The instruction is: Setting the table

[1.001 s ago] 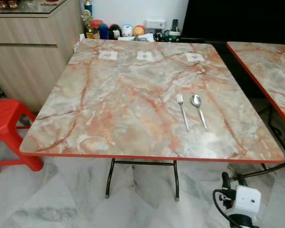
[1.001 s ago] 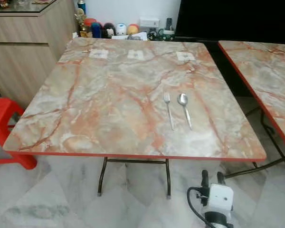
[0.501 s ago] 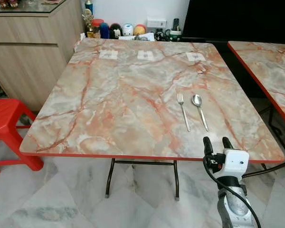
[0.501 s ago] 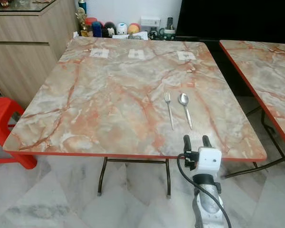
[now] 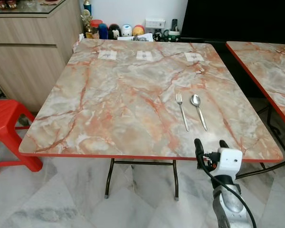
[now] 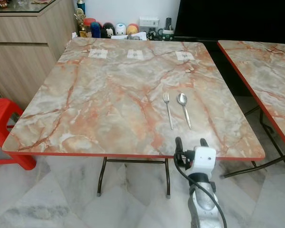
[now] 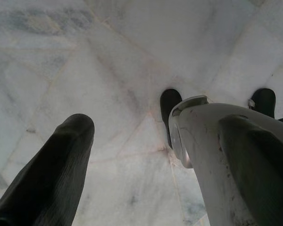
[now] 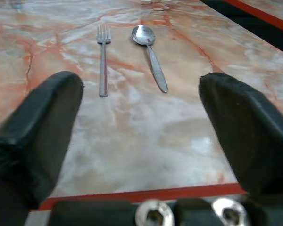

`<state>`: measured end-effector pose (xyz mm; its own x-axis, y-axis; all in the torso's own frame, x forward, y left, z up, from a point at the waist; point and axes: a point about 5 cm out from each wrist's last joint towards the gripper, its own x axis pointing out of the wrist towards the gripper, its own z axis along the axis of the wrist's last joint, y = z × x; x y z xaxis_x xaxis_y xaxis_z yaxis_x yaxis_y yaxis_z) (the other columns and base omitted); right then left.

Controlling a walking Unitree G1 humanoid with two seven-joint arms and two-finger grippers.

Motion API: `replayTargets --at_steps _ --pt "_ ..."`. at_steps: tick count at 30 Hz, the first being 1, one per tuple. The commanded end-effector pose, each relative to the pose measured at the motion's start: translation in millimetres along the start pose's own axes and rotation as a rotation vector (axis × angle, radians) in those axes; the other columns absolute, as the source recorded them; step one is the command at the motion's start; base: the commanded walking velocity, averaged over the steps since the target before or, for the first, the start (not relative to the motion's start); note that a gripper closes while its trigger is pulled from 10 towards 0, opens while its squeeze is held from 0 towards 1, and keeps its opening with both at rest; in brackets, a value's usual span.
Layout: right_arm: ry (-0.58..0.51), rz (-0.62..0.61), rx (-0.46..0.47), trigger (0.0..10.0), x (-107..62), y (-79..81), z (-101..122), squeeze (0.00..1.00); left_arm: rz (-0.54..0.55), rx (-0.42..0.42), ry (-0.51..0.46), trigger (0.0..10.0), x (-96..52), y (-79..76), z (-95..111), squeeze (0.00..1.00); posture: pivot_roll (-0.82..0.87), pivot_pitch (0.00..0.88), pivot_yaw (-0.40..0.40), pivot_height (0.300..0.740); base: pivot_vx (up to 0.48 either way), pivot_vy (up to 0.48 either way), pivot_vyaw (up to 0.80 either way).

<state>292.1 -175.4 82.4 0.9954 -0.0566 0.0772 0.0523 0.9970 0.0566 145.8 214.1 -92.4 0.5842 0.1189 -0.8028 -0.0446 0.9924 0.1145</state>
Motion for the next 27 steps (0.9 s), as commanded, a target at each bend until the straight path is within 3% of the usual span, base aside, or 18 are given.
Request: replayTargets --at_steps 1,2,3,7,27 --pt "0.006 -0.009 0.002 10.0 -0.1 -3.1 1 1.0 -0.008 0.005 0.053 10.0 -4.1 0.3 -16 0.0 0.0 0.08 -0.043 0.74 0.0 0.0 0.0" --pt "0.008 -0.009 -0.005 10.0 1.1 -2.8 2 0.95 -0.008 0.002 0.046 10.0 -2.7 1.8 -11 0.0 -0.01 0.076 -0.043 0.74 0.0 0.0 0.0" --pt "0.01 -0.01 -0.012 10.0 1.6 -2.8 2 0.0 -0.013 -0.001 0.041 10.0 -1.7 2.4 -8 0.0 -0.01 0.073 -0.042 0.74 0.0 0.0 0.0" --pt "0.016 -0.003 -0.02 10.0 1.9 -2.6 2 0.0 -0.026 0.004 0.038 10.0 -0.5 2.7 -4 0.0 0.0 0.067 -0.041 0.74 0.0 0.0 0.0" --pt "0.023 0.018 -0.019 10.0 2.0 -0.4 1 0.0 -0.03 0.007 0.044 10.0 -1.3 6.3 -6 0.0 0.0 0.057 -0.036 0.74 0.316 0.0 0.0"
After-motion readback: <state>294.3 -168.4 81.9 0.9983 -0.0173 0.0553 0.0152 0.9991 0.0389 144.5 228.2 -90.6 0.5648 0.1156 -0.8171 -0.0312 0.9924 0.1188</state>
